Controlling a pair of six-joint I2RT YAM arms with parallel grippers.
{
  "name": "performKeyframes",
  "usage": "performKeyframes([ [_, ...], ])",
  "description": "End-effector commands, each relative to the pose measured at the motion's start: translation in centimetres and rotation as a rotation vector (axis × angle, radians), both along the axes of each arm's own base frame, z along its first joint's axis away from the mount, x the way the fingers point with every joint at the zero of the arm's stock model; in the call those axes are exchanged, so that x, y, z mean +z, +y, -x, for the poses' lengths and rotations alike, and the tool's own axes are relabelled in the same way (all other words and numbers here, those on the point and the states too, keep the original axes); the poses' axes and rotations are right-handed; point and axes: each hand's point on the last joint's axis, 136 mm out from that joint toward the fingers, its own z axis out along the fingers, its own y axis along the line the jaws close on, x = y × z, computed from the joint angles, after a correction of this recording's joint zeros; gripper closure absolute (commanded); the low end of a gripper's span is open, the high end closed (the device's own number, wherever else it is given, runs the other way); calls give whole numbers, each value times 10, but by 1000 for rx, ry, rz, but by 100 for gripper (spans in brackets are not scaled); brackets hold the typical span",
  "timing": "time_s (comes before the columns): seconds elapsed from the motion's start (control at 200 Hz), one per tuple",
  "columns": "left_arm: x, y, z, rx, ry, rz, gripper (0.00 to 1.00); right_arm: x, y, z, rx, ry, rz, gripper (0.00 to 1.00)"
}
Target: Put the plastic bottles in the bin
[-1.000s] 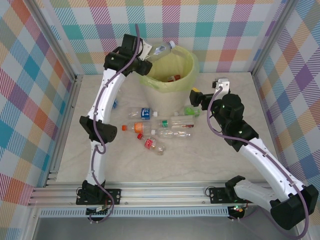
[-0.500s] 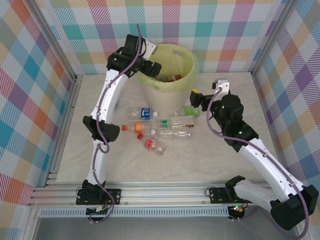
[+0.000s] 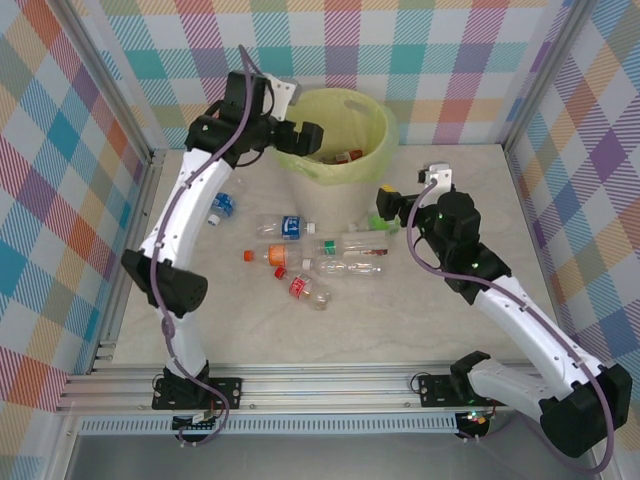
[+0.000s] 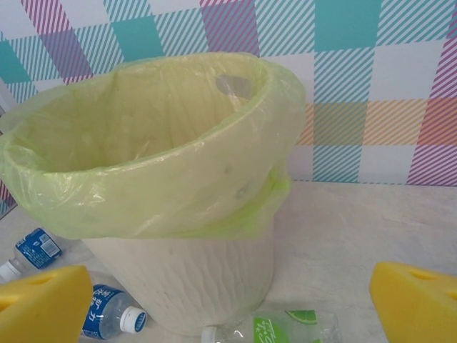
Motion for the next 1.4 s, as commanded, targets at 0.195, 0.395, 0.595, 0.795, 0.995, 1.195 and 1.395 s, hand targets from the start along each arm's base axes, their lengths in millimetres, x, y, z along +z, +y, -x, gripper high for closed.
performKeyframes([
  [0.195,34,21,12,112,-191,86,0,-58,7,-2,32,127,113,0],
  [0.395,34,37,13,219,-226,155,0,-119,15,7,133,296,266,0],
  [0.595,12,49,21,271,-194,143,0,-179,51,36,460,508,388,0],
  [0.795,-1,68,32,353,-174,140,0,-217,72,48,634,652,450,1],
  [0.995,-17,88,43,425,-146,164,0,-241,89,54,742,683,546,2],
  [1.195,-56,112,58,520,-68,178,0,-268,90,47,741,703,743,1],
  [1.395,-96,139,74,612,11,173,0,-290,94,52,795,739,856,2],
])
